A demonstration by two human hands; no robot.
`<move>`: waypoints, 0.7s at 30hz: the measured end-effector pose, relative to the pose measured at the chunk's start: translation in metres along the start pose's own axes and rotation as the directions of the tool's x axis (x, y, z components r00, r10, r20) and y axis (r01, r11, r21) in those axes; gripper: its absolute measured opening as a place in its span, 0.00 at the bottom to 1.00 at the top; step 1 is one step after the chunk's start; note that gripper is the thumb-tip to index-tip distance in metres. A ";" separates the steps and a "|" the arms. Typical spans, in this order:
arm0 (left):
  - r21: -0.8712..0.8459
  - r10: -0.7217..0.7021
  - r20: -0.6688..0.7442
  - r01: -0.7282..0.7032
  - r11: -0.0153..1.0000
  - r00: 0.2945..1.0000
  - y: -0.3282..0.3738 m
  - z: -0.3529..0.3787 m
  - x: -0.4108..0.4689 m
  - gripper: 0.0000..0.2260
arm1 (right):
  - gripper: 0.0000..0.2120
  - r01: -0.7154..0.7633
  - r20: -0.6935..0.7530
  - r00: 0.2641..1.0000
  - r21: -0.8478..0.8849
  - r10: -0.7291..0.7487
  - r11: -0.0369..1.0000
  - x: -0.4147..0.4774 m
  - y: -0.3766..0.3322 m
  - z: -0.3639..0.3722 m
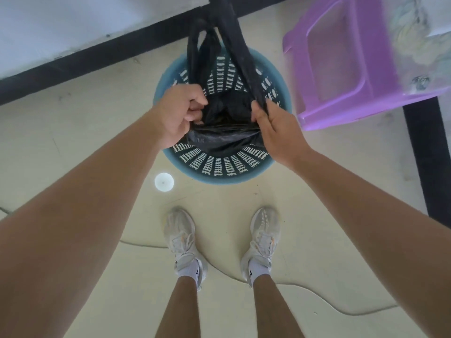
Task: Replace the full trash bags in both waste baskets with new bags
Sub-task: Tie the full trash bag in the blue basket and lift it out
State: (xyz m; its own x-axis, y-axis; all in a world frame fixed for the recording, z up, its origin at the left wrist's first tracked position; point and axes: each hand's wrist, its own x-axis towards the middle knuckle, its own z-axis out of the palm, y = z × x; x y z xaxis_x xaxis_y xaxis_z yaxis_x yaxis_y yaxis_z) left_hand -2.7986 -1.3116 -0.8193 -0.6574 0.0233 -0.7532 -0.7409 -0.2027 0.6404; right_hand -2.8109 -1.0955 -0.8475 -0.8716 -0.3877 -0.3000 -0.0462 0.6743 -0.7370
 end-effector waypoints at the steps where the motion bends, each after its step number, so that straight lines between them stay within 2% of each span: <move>1: 0.071 0.000 0.109 -0.007 0.997 0.994 -0.001 -0.001 -0.003 0.15 | 0.15 0.098 0.041 0.995 -0.088 -0.095 0.991 0.002 -0.003 -0.002; 3: 0.236 -0.026 0.296 -0.047 0.971 0.955 -0.005 -0.006 -0.005 0.14 | 0.16 0.271 0.233 0.949 -0.267 -0.211 0.925 0.011 -0.005 -0.007; 6: 0.308 -0.082 0.376 -0.041 0.951 0.923 -0.004 -0.013 -0.011 0.19 | 0.23 0.396 0.503 0.856 -0.493 -0.118 0.774 0.023 -0.012 -0.012; 7: 0.280 -0.082 0.377 -0.029 0.960 0.923 -0.004 -0.013 -0.011 0.17 | 0.25 0.414 0.534 0.841 -0.538 -0.082 0.734 0.027 -0.016 -0.014; 9: 0.172 -0.035 0.342 -0.026 0.985 0.939 -0.006 -0.011 -0.010 0.04 | 0.24 0.373 0.539 0.842 -0.576 -0.005 0.727 0.030 -0.022 -0.016; 11: 0.098 -0.017 0.298 -0.013 0.995 0.954 -0.010 -0.010 -0.009 0.10 | 0.22 0.254 0.514 0.854 -0.540 0.076 0.803 0.031 -0.023 -0.018; 13: 0.013 0.010 0.262 -0.014 1.000 0.965 -0.014 -0.007 -0.010 0.08 | 0.20 0.102 0.516 0.845 -0.411 0.139 0.906 0.030 -0.018 -0.018; 15: -0.046 0.014 0.275 -0.001 0.999 0.961 -0.016 -0.004 -0.011 0.04 | 0.24 -0.164 0.522 0.831 -0.097 0.190 0.982 0.024 -0.016 -0.021; 16: -0.063 0.016 0.276 0.001 0.998 0.961 -0.016 -0.003 -0.011 0.05 | 0.32 -0.301 0.512 0.834 0.107 0.207 0.948 0.020 -0.020 -0.022; 17: -0.074 0.025 0.281 -0.004 0.997 0.959 -0.017 -0.003 -0.012 0.06 | 0.40 -0.372 0.454 0.864 0.287 0.217 0.883 0.018 -0.022 -0.023; 18: -0.077 0.035 0.280 -0.014 0.997 0.959 -0.018 -0.002 -0.012 0.06 | 0.43 -0.376 0.372 0.902 0.432 0.218 0.820 0.018 -0.026 -0.024; 19: -0.076 0.042 0.283 -0.022 0.997 0.958 -0.019 -0.002 -0.012 0.05 | 0.40 -0.340 0.295 0.933 0.540 0.206 0.770 0.019 -0.031 -0.026; 21: -0.090 0.050 0.284 -0.025 0.996 0.957 -0.021 -0.001 -0.013 0.05 | 0.20 -0.255 0.183 0.967 0.644 0.179 0.721 0.025 -0.046 -0.031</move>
State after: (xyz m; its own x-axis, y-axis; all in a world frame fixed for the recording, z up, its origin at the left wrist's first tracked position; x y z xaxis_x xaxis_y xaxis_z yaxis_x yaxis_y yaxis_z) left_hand -2.7743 -1.3084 -0.8228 -0.7056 0.2906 -0.6463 -0.7086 -0.2908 0.6429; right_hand -2.8460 -1.1172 -0.8024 -0.7614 -0.3694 -0.5328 0.5034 0.1810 -0.8449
